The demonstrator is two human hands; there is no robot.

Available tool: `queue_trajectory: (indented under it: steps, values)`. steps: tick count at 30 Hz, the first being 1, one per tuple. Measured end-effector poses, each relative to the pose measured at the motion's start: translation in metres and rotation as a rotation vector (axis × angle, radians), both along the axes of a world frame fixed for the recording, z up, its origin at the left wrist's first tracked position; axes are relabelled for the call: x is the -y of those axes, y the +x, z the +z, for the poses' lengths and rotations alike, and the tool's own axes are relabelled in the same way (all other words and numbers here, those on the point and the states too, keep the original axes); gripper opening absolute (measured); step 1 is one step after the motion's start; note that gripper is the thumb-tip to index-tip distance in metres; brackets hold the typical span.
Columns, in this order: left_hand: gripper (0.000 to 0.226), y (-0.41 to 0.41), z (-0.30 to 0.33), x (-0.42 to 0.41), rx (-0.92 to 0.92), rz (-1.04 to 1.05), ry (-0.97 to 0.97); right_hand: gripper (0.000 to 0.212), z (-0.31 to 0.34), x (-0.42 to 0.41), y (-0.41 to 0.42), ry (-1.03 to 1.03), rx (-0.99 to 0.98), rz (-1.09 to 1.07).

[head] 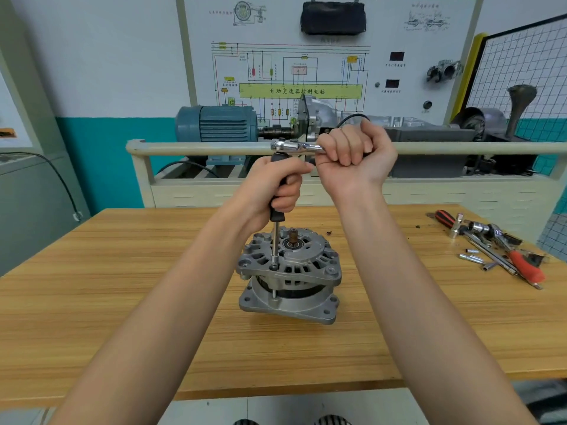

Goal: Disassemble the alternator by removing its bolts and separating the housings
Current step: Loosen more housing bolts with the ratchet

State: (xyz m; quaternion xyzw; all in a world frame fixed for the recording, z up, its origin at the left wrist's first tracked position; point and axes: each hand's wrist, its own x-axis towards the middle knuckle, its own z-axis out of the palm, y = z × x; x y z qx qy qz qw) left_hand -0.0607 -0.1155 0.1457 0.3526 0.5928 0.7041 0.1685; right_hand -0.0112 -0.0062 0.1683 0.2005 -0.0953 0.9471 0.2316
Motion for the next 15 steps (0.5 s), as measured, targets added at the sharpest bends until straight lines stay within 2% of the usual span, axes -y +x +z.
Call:
queue_trajectory:
  steps: [2,4,8,10,12,15]
  values:
    - [0.052,0.000,-0.002,-0.002,0.003,0.091,0.031,0.046,-0.002,0.007,0.005,0.074,-0.045,-0.081]
    - [0.048,0.003,-0.003,-0.006,-0.010,0.201,0.066,0.050,-0.007,0.017,0.013,0.230,-0.127,-0.228]
    - [0.031,0.010,-0.006,-0.017,-0.043,0.433,0.113,0.039,-0.018,0.049,0.023,0.582,-0.310,-0.765]
    - [0.019,0.016,-0.006,-0.021,-0.085,0.436,0.156,0.034,-0.022,0.059,0.025,0.712,-0.344,-0.947]
    - [0.016,0.016,-0.006,-0.018,-0.064,0.402,0.168,0.033,-0.021,0.059,0.024,0.737,-0.346,-0.954]
    - [0.036,0.006,-0.007,-0.004,-0.061,0.286,0.102,0.043,-0.012,0.039,0.022,0.595,-0.322,-0.647]
